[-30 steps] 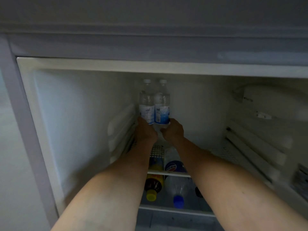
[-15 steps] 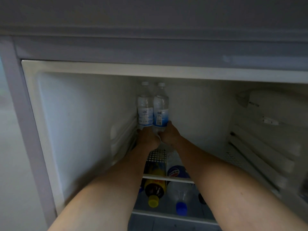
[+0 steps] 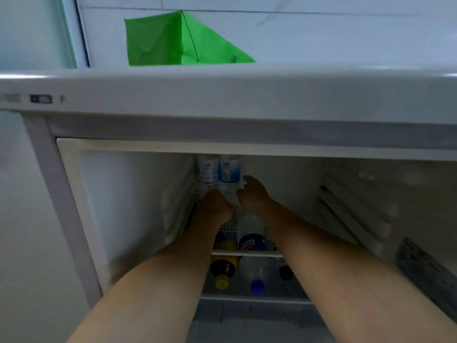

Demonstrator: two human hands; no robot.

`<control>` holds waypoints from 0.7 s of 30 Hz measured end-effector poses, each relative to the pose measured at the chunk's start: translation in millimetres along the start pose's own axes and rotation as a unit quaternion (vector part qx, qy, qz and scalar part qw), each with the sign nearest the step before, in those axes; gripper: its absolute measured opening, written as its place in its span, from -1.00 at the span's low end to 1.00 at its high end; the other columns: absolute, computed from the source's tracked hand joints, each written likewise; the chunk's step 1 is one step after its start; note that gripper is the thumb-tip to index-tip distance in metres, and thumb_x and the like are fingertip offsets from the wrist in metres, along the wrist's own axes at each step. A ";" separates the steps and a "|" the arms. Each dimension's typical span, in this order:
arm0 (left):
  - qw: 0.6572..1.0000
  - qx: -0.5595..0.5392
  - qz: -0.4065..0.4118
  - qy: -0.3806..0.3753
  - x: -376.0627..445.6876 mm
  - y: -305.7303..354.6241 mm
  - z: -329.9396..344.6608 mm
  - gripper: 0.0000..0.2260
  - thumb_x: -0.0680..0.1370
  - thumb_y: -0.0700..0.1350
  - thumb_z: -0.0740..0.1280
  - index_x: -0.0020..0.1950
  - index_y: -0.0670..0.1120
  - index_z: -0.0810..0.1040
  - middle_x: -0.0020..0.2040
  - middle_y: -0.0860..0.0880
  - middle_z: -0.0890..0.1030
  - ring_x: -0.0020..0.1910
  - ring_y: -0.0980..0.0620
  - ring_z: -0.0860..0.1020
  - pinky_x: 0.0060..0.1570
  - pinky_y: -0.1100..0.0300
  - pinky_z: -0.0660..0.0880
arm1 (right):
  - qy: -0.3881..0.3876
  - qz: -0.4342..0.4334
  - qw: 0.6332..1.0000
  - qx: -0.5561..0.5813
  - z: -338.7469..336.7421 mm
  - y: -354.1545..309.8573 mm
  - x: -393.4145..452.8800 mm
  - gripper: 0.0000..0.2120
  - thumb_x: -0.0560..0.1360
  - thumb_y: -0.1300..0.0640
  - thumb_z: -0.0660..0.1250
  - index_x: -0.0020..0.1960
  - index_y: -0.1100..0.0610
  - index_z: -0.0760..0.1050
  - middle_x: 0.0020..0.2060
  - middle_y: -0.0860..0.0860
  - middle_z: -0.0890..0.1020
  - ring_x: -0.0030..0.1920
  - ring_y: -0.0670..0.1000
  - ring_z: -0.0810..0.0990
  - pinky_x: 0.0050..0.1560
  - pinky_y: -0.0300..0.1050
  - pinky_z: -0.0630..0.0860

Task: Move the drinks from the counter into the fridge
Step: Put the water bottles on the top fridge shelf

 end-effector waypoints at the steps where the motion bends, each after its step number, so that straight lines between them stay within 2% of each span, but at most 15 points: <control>1: 1.000 -0.003 -0.008 0.005 -5.3 -0.5 0.4 -0.87 0.64 -0.16 0.21 0.01 -0.17 0.52 -0.06 -0.13 0.55 -0.10 -0.06 0.53 -0.19 0.19 0.43 | 0.017 0.015 1.000 0.014 -5.0 3.4 -5.7 -0.50 0.63 0.19 0.23 0.53 0.18 0.22 0.47 0.17 0.36 0.41 0.16 0.39 0.41 -0.08 0.33; 3: 1.000 -0.002 -0.007 0.030 -20.3 0.1 -3.3 -0.84 0.63 -0.16 0.22 -0.14 -0.15 0.45 -0.18 -0.08 0.50 -0.18 -0.04 0.52 -0.25 0.16 0.44 | 0.059 0.031 0.998 0.021 -15.5 8.0 -22.6 -0.57 0.62 0.22 0.22 0.48 0.18 0.34 0.42 0.18 0.42 0.36 0.16 0.45 0.38 -0.04 0.39; 5: 0.996 -0.008 0.025 0.087 -41.5 2.4 -15.2 -0.86 0.59 -0.18 0.26 -0.17 -0.15 0.46 -0.15 -0.12 0.55 -0.16 -0.08 0.54 -0.29 0.20 0.42 | 0.103 0.021 0.994 0.013 -25.5 7.4 -47.4 -0.64 0.62 0.23 0.18 0.41 0.20 0.45 0.38 0.15 0.48 0.33 0.13 0.48 0.34 -0.16 0.39; 7: 0.985 -0.027 0.074 0.152 -69.9 8.4 -29.2 -0.85 0.56 -0.21 0.26 -0.22 -0.14 0.44 -0.19 -0.16 0.58 -0.21 -0.10 0.55 -0.38 0.18 0.36 | 0.132 0.010 0.991 0.016 -33.9 5.0 -77.4 -0.67 0.61 0.23 0.18 0.33 0.19 0.52 0.33 0.12 0.55 0.29 0.10 0.51 0.20 -0.29 0.34; 10: 0.973 -0.045 0.127 0.185 -115.7 18.9 -31.3 -0.84 0.57 -0.20 0.24 -0.20 -0.16 0.50 -0.24 -0.14 0.57 -0.24 -0.10 0.52 -0.32 0.06 0.42 | 0.155 0.004 0.987 0.038 -44.4 6.2 -131.2 -0.75 0.59 0.20 0.21 0.17 0.17 0.61 0.17 0.10 0.65 0.10 0.03 0.59 0.02 -0.31 0.36; 12: 0.971 -0.068 0.136 0.185 -151.9 23.5 -22.6 -0.81 0.60 -0.14 0.23 -0.21 -0.09 0.45 -0.28 -0.05 0.51 -0.30 -0.02 0.46 -0.35 0.11 0.29 | 0.170 -0.001 0.984 0.058 -51.9 13.2 -175.8 -0.83 0.57 0.17 0.25 0.05 0.12 0.62 0.03 0.07 0.68 -0.05 -0.02 0.57 -0.07 -0.24 0.40; 13: 0.970 -0.075 0.145 0.182 -171.9 26.2 -15.9 -0.80 0.61 -0.12 0.23 -0.22 -0.07 0.43 -0.30 -0.01 0.48 -0.33 0.00 0.42 -0.35 0.14 0.24 | 0.173 0.002 0.982 0.075 -55.1 19.5 -200.8 -0.85 0.56 0.16 0.27 0.03 0.09 0.61 0.00 0.04 0.68 -0.06 -0.02 0.57 -0.08 -0.21 0.43; 15: 0.967 -0.068 0.174 0.174 -216.5 34.1 1.1 -0.76 0.62 -0.11 0.24 -0.26 -0.08 0.42 -0.35 0.01 0.44 -0.38 0.01 0.38 -0.36 0.17 0.23 | 0.173 0.009 0.980 0.095 -60.5 36.1 -253.3 -0.85 0.56 0.14 0.29 0.09 0.06 0.60 0.00 -0.01 0.67 -0.03 -0.02 0.59 -0.03 -0.17 0.48; 17: 0.969 -0.061 0.195 0.142 -261.9 40.7 23.7 -0.68 0.64 -0.12 0.24 -0.33 -0.12 0.42 -0.42 0.01 0.41 -0.44 -0.02 0.37 -0.39 0.15 0.23 | 0.175 0.023 0.979 0.101 -64.8 57.2 -310.2 -0.85 0.58 0.13 0.30 0.11 0.07 0.60 -0.01 -0.03 0.66 -0.04 -0.06 0.58 -0.02 -0.22 0.48; 21: 0.975 -0.083 0.195 0.065 -346.9 47.0 74.6 -0.61 0.63 -0.15 0.26 -0.41 -0.19 0.41 -0.49 -0.08 0.41 -0.47 -0.14 0.40 -0.42 0.09 0.26 | 0.186 0.066 0.975 0.098 -69.0 104.6 -428.5 -0.87 0.57 0.14 0.30 0.07 0.06 0.60 -0.06 -0.05 0.67 -0.06 -0.08 0.60 0.00 -0.27 0.50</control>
Point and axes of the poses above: each hand's wrist, its own x-axis towards the middle knuckle, its own z-axis out of the palm, y = z × x, the point moved 8 cm from there along x, towards the middle knuckle
